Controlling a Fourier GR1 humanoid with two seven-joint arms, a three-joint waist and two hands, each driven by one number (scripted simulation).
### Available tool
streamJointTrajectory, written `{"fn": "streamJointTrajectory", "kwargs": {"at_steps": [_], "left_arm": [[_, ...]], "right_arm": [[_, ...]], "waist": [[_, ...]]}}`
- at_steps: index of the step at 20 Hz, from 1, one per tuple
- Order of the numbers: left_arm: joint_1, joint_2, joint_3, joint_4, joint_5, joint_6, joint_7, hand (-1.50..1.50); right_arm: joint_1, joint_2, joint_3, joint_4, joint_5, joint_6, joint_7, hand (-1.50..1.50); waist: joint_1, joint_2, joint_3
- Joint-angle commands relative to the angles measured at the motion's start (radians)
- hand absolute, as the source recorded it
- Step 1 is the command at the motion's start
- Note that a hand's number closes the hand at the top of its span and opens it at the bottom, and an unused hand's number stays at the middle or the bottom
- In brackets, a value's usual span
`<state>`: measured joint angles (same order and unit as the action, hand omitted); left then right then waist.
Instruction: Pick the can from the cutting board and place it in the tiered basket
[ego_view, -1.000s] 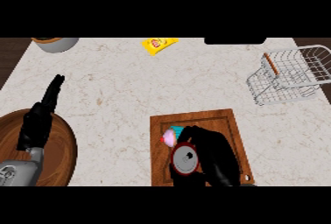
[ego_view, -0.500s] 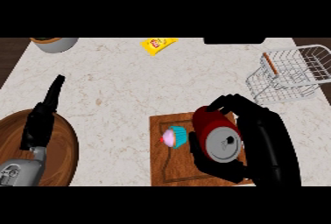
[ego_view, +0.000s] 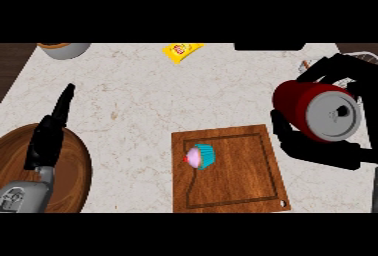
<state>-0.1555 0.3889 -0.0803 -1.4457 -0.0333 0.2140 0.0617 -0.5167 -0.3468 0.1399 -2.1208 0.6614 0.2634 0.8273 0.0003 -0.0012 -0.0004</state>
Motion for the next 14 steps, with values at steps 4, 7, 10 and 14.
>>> {"fn": "streamJointTrajectory", "kwargs": {"at_steps": [4, 7, 10, 14], "left_arm": [[0.01, -0.025, 0.021, 0.028, -0.022, -0.018, -0.044, 0.0], [0.004, -0.023, 0.022, -0.02, -0.021, -0.026, 0.021, 0.0], [-0.008, -0.029, 0.029, 0.018, -0.024, -0.03, -0.008, 0.0], [0.026, -0.024, 0.015, -0.042, -0.017, -0.041, 0.016, 0.0]], "right_arm": [[-0.155, -0.066, -0.151, 0.219, -0.077, 0.063, -0.136, 1.5], [-0.115, -0.104, -0.13, 0.302, 0.0, 0.023, -0.267, 1.5], [-0.132, -0.149, -0.136, 0.369, 0.088, -0.006, -0.294, 1.5], [-0.115, -0.237, -0.116, 0.526, 0.259, -0.121, -0.406, 1.5]], "waist": [[0.006, 0.003, 0.0], [0.011, 0.003, 0.0], [0.007, 0.004, 0.0], [0.024, 0.007, 0.001]]}}
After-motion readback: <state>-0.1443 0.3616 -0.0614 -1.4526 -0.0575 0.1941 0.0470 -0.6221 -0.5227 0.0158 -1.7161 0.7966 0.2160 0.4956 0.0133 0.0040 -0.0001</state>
